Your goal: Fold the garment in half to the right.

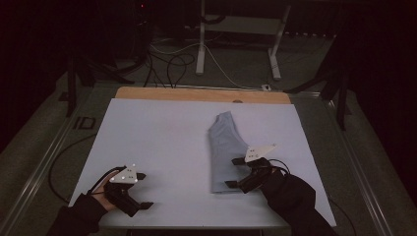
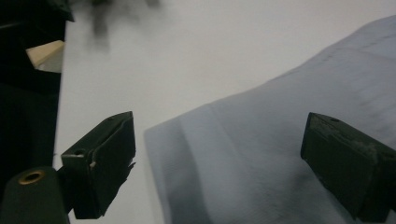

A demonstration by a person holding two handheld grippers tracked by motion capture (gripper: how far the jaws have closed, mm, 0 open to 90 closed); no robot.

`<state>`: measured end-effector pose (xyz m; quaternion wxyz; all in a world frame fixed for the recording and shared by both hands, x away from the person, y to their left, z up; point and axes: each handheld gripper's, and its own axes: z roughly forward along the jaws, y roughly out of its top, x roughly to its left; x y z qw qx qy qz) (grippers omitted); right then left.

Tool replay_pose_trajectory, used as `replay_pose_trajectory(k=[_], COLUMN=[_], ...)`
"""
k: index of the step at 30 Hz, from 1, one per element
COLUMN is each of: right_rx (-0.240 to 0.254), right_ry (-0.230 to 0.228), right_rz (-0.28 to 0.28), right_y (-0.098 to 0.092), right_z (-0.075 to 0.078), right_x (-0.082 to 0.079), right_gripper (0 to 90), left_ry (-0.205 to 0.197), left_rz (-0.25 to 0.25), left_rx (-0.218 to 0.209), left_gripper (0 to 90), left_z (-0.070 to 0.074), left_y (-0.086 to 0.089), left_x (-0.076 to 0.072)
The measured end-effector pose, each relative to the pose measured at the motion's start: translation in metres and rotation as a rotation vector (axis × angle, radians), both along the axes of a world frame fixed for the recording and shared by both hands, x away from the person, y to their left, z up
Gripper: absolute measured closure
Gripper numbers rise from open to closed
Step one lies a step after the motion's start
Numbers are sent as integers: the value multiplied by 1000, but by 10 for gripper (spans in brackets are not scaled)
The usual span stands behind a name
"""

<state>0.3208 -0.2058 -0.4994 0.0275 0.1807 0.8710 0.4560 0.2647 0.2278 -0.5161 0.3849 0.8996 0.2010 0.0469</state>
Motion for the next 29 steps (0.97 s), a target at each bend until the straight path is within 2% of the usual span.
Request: replay_pose_trajectory(k=[1, 3, 5, 12, 15, 21, 29], right_rx=[7, -9, -9, -20, -9, -12, -18], right_ry=[0, -19, -19, -35, -30, -42, -25], right_rz=[-33, -60, -60, -120, -175, -231, -321], right_y=[-5, -12, -12, -30, -50, -67, -89], right_z=[1, 0, 0, -7, -14, -20, -29], right_x=[1, 3, 3, -1, -7, -16, -33], right_gripper=[100, 100, 100, 100, 101, 102, 102], left_ry=[0, 2, 2, 2, 4, 5, 2], left_rz=[0, -1, 0, 0, 1, -1, -1], left_rx=[1, -1, 0, -2, -3, 1, -2], left_gripper=[3, 3, 3, 3, 3, 3, 3], left_z=[0, 0, 0, 0, -1, -1, -1], left_y=[0, 0, 0, 0, 0, 0, 0], left_x=[0, -1, 0, -1, -1, 0, -1])
